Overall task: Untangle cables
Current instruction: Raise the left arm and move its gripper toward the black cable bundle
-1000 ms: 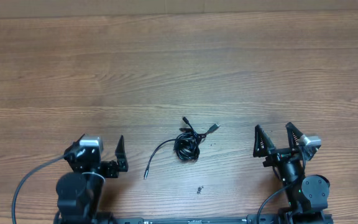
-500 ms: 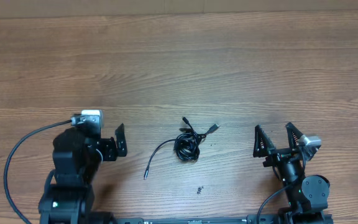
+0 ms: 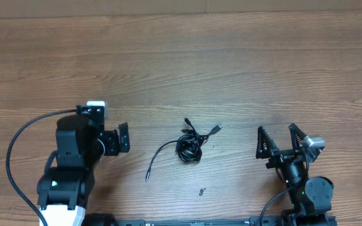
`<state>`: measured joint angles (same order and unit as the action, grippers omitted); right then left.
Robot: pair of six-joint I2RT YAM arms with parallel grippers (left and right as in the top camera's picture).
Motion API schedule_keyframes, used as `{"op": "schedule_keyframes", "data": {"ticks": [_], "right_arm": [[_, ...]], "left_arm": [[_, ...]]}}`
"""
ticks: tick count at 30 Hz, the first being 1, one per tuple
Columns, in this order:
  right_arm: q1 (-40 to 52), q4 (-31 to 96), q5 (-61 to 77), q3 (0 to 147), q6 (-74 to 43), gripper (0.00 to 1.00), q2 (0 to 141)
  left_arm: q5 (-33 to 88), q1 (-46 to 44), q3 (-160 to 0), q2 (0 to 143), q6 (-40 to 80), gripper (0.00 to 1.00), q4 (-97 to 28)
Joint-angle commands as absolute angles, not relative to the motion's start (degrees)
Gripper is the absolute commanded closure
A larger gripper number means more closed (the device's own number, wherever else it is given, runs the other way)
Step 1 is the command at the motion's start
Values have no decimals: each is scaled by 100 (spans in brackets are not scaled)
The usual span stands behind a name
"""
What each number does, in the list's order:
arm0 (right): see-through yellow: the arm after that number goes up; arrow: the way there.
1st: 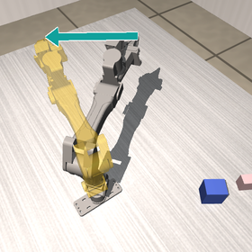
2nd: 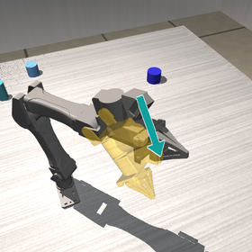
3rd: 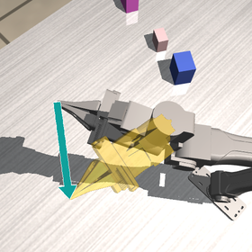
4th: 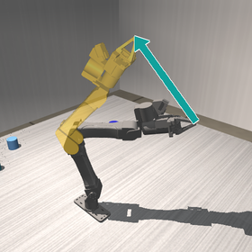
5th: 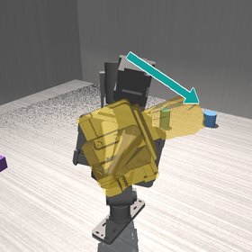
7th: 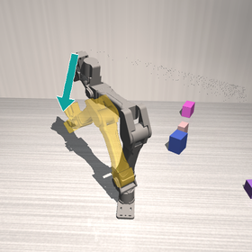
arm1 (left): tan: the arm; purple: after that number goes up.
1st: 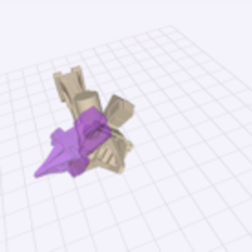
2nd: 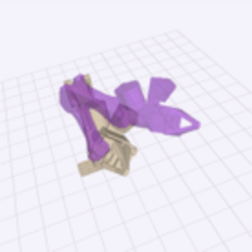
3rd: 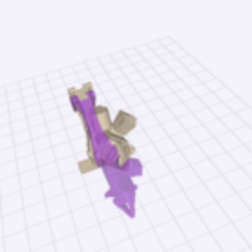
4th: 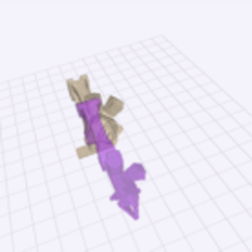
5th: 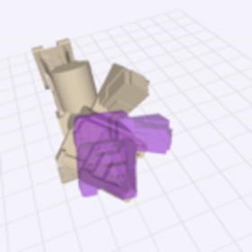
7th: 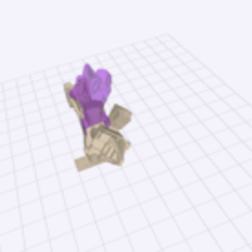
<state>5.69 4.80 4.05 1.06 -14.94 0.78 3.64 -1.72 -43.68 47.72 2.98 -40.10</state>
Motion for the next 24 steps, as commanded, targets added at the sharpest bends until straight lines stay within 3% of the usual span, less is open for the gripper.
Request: {"op": "schedule_keyframes", "data": {"ticks": [1, 12, 24], "right_arm": [[561, 462, 346, 45, -1455, 0, 16], [561, 462, 349, 45, -1455, 0, 16], [561, 462, 346, 45, -1455, 0, 16]], "left_arm": [[456, -115, -4888, 5041, 281, 1, -4195], [928, -119, -6193, 6167, 272, 0, -4884], [1146, -119, -6361, 6591, 115, 0, -5033]]}}
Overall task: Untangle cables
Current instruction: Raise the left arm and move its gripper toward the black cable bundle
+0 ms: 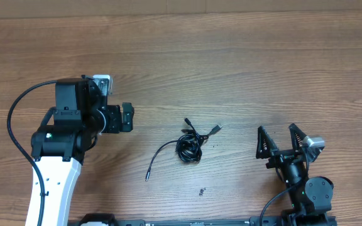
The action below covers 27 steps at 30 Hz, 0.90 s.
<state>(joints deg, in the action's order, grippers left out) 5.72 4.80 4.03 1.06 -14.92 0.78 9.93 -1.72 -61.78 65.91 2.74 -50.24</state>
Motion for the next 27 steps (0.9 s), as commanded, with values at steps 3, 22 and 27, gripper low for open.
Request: {"op": "schedule_keyframes", "data": {"ticks": [3, 22, 27], "right_arm": [[561, 462, 346, 45, -1455, 0, 16], [561, 462, 346, 45, -1455, 0, 16], [561, 462, 349, 45, -1455, 0, 16]], "left_arm": [[1153, -119, -6381, 6591, -1, 0, -5035], [1291, -119, -6381, 6602, -329, 0, -5662], [1293, -119, -6381, 6602, -327, 1, -5680]]}}
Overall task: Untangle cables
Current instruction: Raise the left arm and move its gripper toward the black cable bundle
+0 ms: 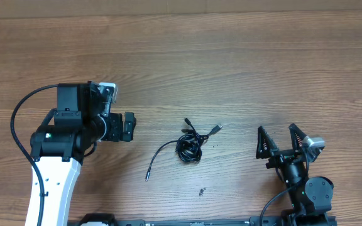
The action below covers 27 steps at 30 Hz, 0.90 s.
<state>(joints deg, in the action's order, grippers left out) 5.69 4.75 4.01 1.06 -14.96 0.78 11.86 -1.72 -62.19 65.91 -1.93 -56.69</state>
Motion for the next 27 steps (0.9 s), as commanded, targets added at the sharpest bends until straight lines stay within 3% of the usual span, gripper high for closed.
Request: {"op": "schedule_keyframes", "data": {"ticks": [1, 27], "right_arm": [[561, 462, 349, 45, -1455, 0, 16], [561, 462, 346, 45, -1455, 0, 16]], "left_arm": [[1293, -119, -6381, 6602, -329, 1, -5675], [1321, -119, -6381, 6602, -318, 1, -5481]]}}
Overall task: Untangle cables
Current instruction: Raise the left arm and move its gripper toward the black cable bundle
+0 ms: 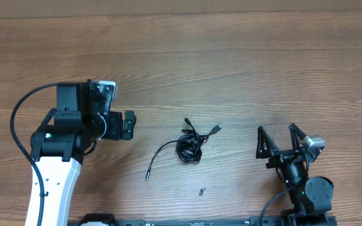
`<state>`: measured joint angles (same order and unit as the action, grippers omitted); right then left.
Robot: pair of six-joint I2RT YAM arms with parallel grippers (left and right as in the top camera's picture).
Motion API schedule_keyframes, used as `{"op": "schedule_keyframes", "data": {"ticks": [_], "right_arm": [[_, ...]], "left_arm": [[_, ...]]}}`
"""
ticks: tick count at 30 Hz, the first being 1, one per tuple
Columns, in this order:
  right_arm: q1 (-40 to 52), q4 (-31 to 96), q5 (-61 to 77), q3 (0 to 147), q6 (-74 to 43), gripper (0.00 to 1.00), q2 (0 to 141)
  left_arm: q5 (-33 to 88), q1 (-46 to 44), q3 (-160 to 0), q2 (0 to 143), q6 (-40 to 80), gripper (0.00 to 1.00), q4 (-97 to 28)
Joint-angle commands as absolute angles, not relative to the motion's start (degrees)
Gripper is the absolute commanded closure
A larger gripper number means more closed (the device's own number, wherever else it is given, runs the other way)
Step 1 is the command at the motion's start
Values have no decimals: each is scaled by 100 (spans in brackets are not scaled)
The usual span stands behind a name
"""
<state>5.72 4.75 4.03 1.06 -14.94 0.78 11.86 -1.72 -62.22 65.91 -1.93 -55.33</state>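
Note:
A black cable (189, 148) lies in a small knotted bundle at the table's middle. One end with a USB plug (215, 129) sticks out to the upper right. A thin tail (156, 158) curves left and down to a plug near the front. My left gripper (129, 125) hovers left of the bundle, pointing toward it and well apart from it, its fingers looking open and empty. My right gripper (277, 139) rests at the front right, fingers spread wide, holding nothing.
The wooden table (231, 69) stretches bare behind the cable. A small dark speck of debris (202, 191) lies in front of the bundle. The left arm's own supply cable (17, 119) loops out at the far left.
Almost nothing differs: my left gripper sits a hair further left. The cable bundle and the right arm are where they were.
My left arm was folded low at the front left, gripper near its base. It then stood extended further back and right, gripper left of the bundle. After that the gripper was slightly nearer the front and has stayed there. Cable and right arm never moved.

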Motion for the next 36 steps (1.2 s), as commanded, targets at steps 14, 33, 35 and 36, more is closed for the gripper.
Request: {"op": "schedule_keyframes", "data": {"ticks": [14, 33, 35, 36], "right_arm": [[561, 462, 346, 45, -1455, 0, 16], [561, 462, 346, 45, -1455, 0, 16], [561, 462, 346, 45, -1455, 0, 16], [561, 462, 346, 45, -1455, 0, 16]], "left_arm": [[1400, -119, -6379, 6637, -257, 1, -5520], [1927, -639, -6377, 6637, -259, 0, -5655], [1903, -838, -6377, 6637, -259, 0, -5607], [1883, -943, -6377, 6637, -259, 0, -5572]]}}
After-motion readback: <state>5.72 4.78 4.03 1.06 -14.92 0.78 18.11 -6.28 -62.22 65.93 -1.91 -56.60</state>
